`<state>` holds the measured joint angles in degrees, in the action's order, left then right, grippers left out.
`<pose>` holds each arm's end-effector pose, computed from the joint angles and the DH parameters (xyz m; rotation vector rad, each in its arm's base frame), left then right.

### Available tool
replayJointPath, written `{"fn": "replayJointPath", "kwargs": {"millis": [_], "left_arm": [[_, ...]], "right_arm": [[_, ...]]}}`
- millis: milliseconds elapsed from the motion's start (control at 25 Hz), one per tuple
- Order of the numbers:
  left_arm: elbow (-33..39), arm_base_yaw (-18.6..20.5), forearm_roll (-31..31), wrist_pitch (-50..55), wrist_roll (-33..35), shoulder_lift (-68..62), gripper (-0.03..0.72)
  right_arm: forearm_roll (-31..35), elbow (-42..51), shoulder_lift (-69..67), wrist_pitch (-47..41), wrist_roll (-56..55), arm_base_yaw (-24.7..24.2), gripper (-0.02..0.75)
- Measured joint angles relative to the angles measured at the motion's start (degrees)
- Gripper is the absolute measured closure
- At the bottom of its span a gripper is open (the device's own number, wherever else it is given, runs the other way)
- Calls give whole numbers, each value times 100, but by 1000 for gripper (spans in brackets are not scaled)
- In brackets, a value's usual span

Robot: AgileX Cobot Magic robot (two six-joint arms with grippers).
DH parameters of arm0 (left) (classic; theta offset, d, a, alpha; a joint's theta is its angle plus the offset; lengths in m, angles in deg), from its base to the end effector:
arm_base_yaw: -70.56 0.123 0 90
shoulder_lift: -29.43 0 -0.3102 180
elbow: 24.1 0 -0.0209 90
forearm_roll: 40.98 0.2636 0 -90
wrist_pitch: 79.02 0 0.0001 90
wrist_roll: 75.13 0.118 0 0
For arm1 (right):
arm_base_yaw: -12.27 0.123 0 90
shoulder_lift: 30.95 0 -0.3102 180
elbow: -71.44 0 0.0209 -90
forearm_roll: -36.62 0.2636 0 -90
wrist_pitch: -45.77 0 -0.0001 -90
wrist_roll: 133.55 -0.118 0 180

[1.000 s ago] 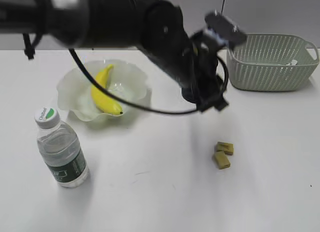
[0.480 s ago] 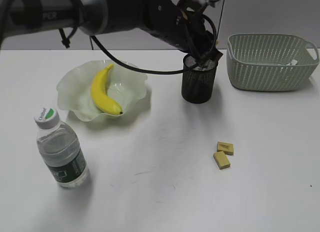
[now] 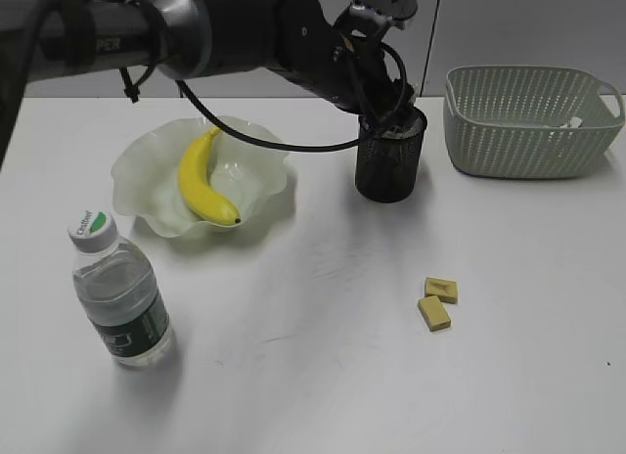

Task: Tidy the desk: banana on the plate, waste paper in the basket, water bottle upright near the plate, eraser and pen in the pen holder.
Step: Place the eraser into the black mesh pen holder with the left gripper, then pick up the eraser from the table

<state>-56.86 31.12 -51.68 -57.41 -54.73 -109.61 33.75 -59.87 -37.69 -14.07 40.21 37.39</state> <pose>0.4477 -0.3788 0.2007 0.9819 2.0218 -0.3517 0.0056 -0.0030 0.2758 -0.3295 1.9957 0.2887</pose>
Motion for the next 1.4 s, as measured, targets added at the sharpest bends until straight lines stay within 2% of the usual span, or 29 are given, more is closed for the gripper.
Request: {"fn": "replayJointPath", "kwargs": {"millis": [80,200,320,440,560,720,880,1000,1120,1400], "left_arm": [[0,0,-7,573,0,199,263],[151,7,-98,1144,0,723,379],[841,7,-150,1369,-11,1578,433],[2184,13,-192,1340,-86,2743,444],[3721,13,-165,1268,-469,4142,447],[5522,13,46,1454,-1098,6162,447],[6818,13,428,2116,-2041,8061,447],[7412,13,841,2815,-2540,9480,447],[7749,13,1070,3304,-2672,10539,447],[7922,13,1231,3767,-2833,11956,452]], "right_arm": [[0,0,0,0,0,0,496],[0,0,0,0,0,0,496],[0,0,0,0,0,0,496],[0,0,0,0,0,0,496],[0,0,0,0,0,0,496],[0,0,0,0,0,0,496],[0,0,0,0,0,0,498],[-2,0,0,0,0,0,498],[-7,0,0,0,0,0,500],[-7,0,0,0,0,0,500]]}}
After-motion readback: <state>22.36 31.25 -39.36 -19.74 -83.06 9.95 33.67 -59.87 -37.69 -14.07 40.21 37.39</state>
